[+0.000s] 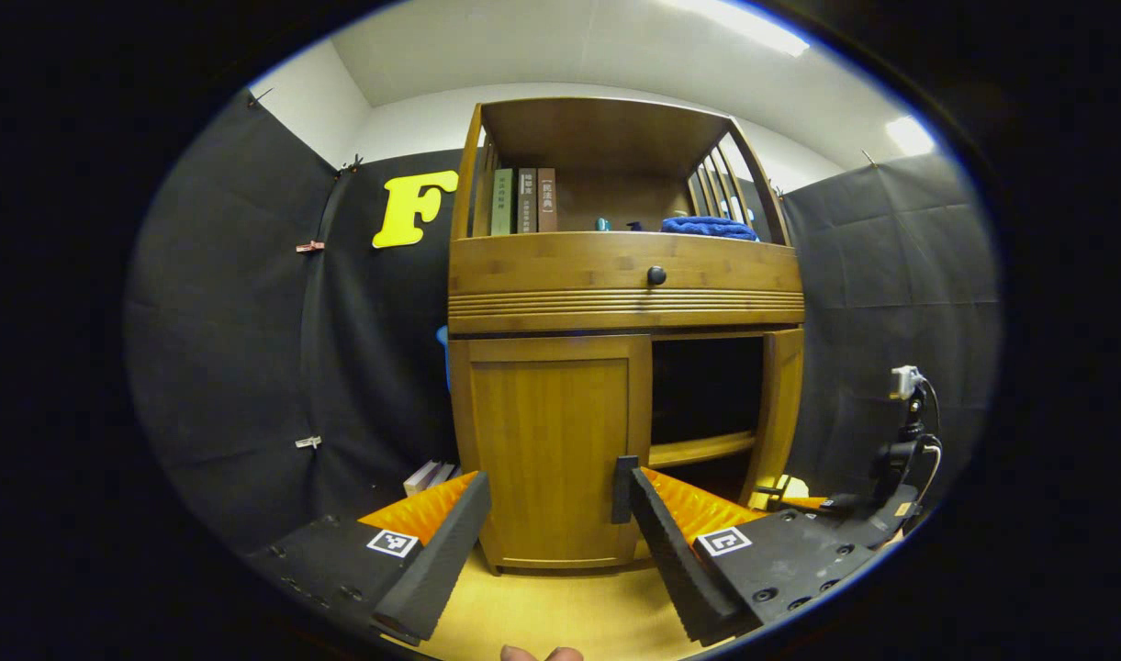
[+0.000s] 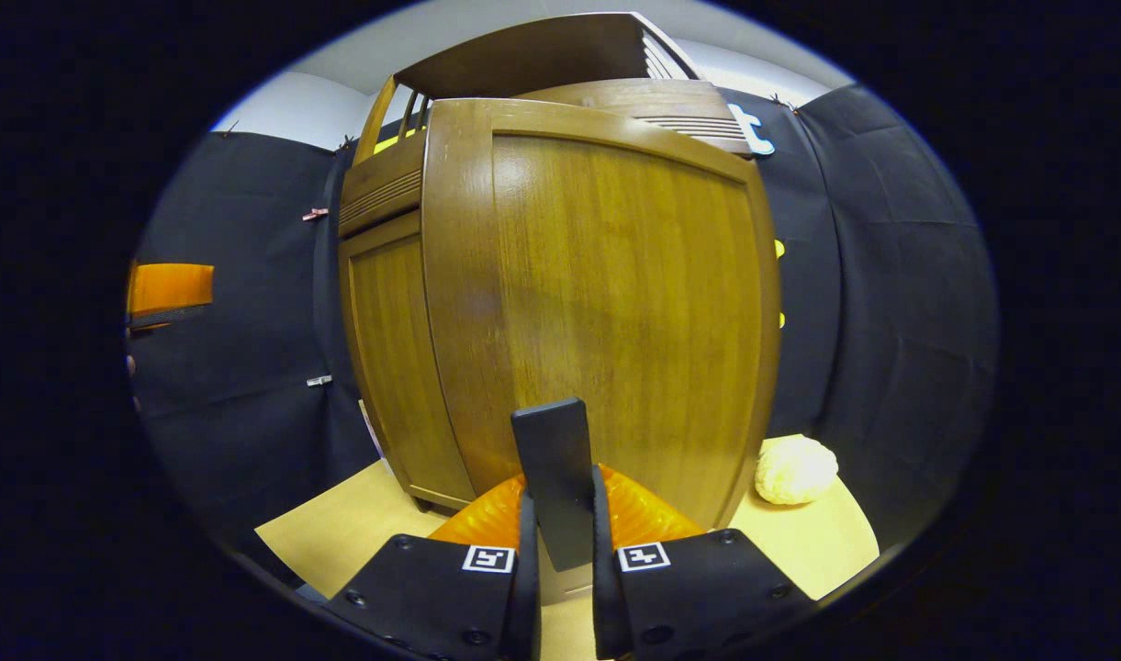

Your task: Open the right door of the double-door shoe cabinet with the right hand, and open the left door with the left hand.

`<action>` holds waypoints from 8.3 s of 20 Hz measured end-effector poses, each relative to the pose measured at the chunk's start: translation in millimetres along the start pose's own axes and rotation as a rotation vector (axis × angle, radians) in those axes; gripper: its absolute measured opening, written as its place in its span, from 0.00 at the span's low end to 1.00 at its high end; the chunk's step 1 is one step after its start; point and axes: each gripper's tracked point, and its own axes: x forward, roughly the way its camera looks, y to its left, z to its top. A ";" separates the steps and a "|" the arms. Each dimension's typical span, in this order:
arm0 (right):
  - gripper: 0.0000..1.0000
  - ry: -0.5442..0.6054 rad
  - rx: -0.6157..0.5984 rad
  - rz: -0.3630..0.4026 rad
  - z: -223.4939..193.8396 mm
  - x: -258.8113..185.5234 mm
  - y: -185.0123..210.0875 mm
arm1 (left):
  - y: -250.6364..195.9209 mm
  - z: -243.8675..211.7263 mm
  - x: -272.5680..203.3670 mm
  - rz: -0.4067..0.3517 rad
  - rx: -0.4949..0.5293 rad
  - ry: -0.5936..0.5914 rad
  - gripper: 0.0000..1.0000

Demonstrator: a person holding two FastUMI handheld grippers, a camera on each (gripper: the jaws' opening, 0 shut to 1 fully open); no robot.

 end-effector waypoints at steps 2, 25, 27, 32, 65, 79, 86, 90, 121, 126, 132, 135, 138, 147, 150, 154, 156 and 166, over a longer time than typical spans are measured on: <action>0.26 0.007 0.005 -0.014 -0.5 -11.2 -10.4 | -14.8 -0.8 3.1 -0.016 -0.002 0.003 0.93; 0.21 -0.020 0.034 -0.224 19.1 -105.2 -163.5 | -112.9 -27.3 39.0 -0.148 -0.039 0.055 0.93; 0.21 -0.029 0.027 -0.247 24.2 -110.6 -177.9 | -110.0 -29.4 44.6 -0.138 -0.034 0.055 0.95; 0.21 -0.026 0.033 -0.246 24.7 -116.9 -187.9 | -106.5 -37.6 58.3 -0.118 -0.037 0.059 0.95; 0.95 -0.139 -0.019 -0.518 66.1 -216.7 -279.7 | -70.5 -147.9 231.5 0.066 -0.013 0.184 0.37; 0.98 -0.153 -0.048 -0.471 76.0 -219.9 -218.8 | -54.6 -151.9 163.4 -0.013 -0.045 0.195 0.28; 0.98 -0.173 -0.035 -0.418 84.8 -198.3 -165.2 | -24.8 -155.2 108.6 -0.030 -0.055 0.204 0.27; 0.98 -0.182 -0.022 -0.388 84.4 -186.9 -136.7 | -3.1 -158.9 79.7 -0.029 -0.063 0.202 0.27; 1.00 -0.203 0.000 -0.289 71.8 -135.4 4.1 | 179.4 -171.4 15.7 -0.045 -0.130 0.185 0.08; 0.98 -0.188 0.007 -0.287 70.9 -139.3 -0.1 | 182.2 -170.6 11.4 -0.016 -0.127 0.186 0.08; 0.98 -0.181 0.014 -0.271 69.9 -146.6 -0.1 | 182.8 -171.8 -24.4 0.033 -0.114 0.190 0.11; 0.98 -0.183 0.012 -0.257 70.0 -148.1 4.9 | 183.7 -166.7 -30.3 0.040 -0.092 0.182 0.11; 0.98 -0.179 0.003 -0.239 67.2 -147.3 11.3 | 181.2 -157.3 -41.6 0.028 -0.082 0.157 0.31; 0.98 -0.198 0.005 -0.210 72.9 -146.0 27.1 | 155.0 -129.8 -62.6 0.002 -0.082 0.097 0.96; 0.98 -0.205 -0.005 -0.203 77.7 -144.4 29.6 | 135.9 -109.0 -65.9 -0.013 -0.082 0.062 0.95; 0.98 -0.211 -0.021 -0.205 83.6 -143.7 29.3 | 117.2 -83.7 -63.3 0.015 -0.068 0.047 0.95; 1.00 -0.215 -0.023 -0.211 87.4 -144.0 28.1 | 102.4 -68.6 -59.7 -0.008 -0.087 0.026 0.93; 0.98 -0.225 -0.039 -0.225 111.2 -135.9 21.3 | 73.6 -43.9 -46.4 0.005 -0.083 0.012 0.95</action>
